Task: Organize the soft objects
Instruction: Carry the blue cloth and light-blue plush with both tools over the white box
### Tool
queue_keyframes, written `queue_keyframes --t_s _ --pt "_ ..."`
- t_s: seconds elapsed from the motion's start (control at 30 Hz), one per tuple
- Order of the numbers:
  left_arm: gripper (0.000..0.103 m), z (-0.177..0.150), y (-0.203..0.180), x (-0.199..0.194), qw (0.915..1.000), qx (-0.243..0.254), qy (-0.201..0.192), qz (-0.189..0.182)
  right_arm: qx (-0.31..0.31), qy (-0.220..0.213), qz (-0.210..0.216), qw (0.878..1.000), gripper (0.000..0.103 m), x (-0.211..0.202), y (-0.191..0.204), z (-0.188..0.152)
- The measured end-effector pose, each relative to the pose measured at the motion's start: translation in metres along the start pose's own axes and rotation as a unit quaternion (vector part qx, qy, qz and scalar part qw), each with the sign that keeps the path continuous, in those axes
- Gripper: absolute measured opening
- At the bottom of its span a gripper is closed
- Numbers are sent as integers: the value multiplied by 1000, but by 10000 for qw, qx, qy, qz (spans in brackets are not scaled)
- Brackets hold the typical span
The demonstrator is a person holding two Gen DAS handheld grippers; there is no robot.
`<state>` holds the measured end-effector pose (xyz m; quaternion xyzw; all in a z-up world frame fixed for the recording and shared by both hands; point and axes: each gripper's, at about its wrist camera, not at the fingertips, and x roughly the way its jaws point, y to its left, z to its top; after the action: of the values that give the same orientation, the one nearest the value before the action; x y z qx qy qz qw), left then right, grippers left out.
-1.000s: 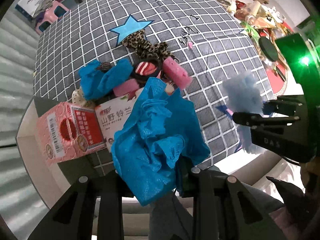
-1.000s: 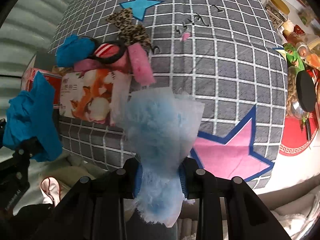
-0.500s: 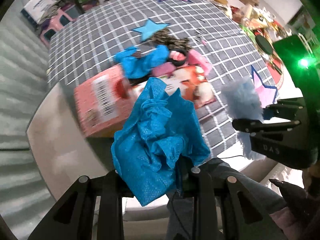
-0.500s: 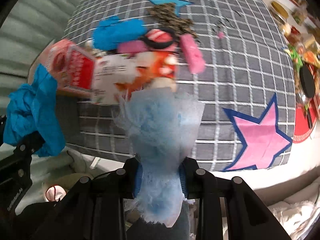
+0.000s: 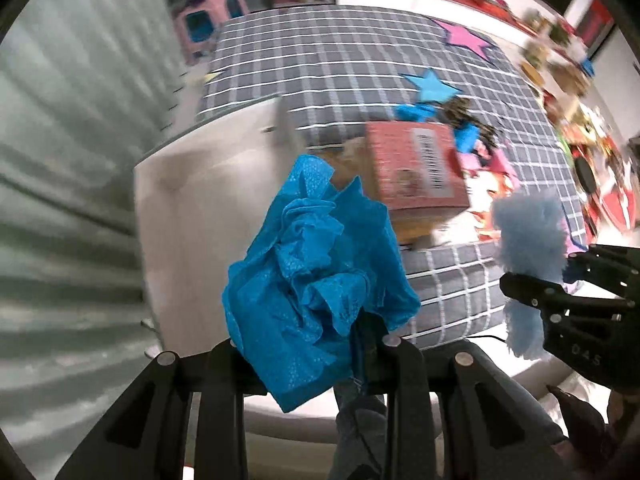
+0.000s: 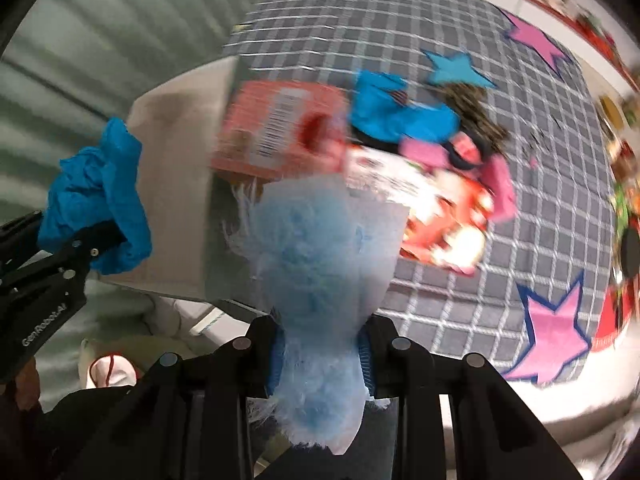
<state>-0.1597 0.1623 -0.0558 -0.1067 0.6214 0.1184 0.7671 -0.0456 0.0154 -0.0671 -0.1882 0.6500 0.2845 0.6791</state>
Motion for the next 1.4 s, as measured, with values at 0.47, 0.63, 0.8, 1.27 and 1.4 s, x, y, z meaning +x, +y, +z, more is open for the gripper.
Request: queue_keyframes --t_s 0.47,0.63,0.8,1.27,1.4 --pt "31 -29 77 -7 9930 -1162 -41 203 -1162 -68 427 9923 32 -4 108 45" --pt "31 -33 82 -5 9919 -1261 -48 168 -1312 73 411 9905 32 3 118 39" --pt "31 -36 85 -4 9917 -1274 -55 158 -1211 147 409 9917 32 5 115 39" --pt "32 -37 88 -2 9922 -1239 -7 96 -1160 264 384 9922 32 11 115 42" --pt "32 -39 90 0 9917 -1285 33 95 -1205 307 389 9915 32 13 118 43"
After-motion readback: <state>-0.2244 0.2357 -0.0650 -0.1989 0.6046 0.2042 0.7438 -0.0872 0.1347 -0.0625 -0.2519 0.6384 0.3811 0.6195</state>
